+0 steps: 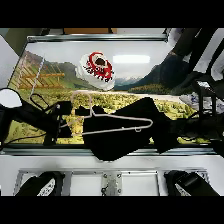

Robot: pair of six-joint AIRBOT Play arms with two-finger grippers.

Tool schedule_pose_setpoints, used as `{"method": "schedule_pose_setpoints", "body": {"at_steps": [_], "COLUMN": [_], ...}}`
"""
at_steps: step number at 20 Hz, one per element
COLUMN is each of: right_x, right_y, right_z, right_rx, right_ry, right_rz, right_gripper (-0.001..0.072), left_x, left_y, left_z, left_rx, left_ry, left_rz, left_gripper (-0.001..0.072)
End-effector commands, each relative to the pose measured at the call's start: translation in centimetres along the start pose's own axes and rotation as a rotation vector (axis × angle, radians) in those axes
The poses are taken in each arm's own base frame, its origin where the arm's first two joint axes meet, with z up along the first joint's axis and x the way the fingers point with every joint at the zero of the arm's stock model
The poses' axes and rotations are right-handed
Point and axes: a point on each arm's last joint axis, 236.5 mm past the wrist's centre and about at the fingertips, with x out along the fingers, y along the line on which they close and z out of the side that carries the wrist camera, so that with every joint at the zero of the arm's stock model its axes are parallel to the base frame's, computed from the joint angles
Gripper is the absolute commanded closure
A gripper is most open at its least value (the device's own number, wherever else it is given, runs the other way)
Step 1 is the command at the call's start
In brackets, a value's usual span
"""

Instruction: Fold the clothes and pants, and hang the long-sleeved shirts on hangers.

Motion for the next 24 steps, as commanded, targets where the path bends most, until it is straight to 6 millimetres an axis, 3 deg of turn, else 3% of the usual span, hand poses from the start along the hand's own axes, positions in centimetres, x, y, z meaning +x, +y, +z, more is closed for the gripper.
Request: {"method": "schedule_pose_setpoints", "body": {"at_steps": [1, 4, 12, 16, 20, 24], "right_x": [0.0, 0.0, 0.0, 0.0, 0.1, -0.1], "right_y": [0.4, 0.7, 1.4, 1.3, 0.8, 1.8], "right_z": [-0.2, -0.4, -0.8, -0.7, 0.2, 1.9], "right_rx": [-0.003, -0.004, -0.007, -0.03, -0.079, -0.15], "right_ry": [0.01, 0.017, 0.034, 0.03, 0.023, 0.056], "right_rz": [0.016, 0.029, 0.058, 0.053, 0.017, 0.002], "right_gripper": [0.0693, 0.0693, 0.0693, 0.0693, 0.0694, 0.0694], "left_x": [3.4, 5.0, 5.3, 5.4, 6.7, 6.8], "left_y": [-0.9, 0.8, 5.9, 6.6, 6.6, 7.6], "left_z": [-0.4, 1.2, 4.2, 4.6, 4.4, 6.9], "left_rx": [0.027, 0.082, 0.063, 0.094, 0.119, 0.143], "left_ry": [0.008, 0.006, 0.013, 0.013, 0.004, -0.113], "left_rz": [-0.026, 0.026, 0.011, 0.013, 0.01, 0.06], "left_gripper": [0.069, 0.069, 0.0691, 0.0691, 0.0691, 0.0691]}}
